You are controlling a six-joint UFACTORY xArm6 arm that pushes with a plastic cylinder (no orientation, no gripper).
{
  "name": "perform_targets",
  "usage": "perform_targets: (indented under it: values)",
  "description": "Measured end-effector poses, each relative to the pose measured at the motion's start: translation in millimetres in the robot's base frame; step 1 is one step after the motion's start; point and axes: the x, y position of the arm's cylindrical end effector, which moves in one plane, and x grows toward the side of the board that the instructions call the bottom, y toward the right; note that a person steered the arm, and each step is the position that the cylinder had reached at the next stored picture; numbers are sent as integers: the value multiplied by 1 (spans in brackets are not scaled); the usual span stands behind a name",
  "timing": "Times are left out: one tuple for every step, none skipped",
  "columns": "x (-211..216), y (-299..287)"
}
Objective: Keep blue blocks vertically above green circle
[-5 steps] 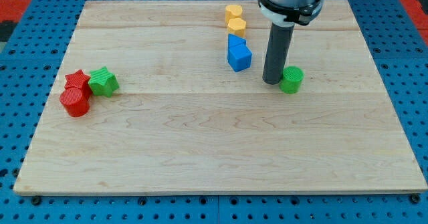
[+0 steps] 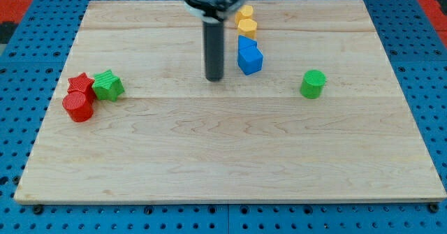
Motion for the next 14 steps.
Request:
perform_targets:
  values:
    - [-18, 23]
    - [-8, 32]
    - [-8, 63]
    - [-34, 58]
    - [-41, 58]
    - [-27, 68]
    - [-25, 52]
    - [-18, 78]
    - [-14, 112]
    - [-14, 133]
    - [-38, 127]
    - [-61, 31]
    - [-67, -12]
    - [-75, -76]
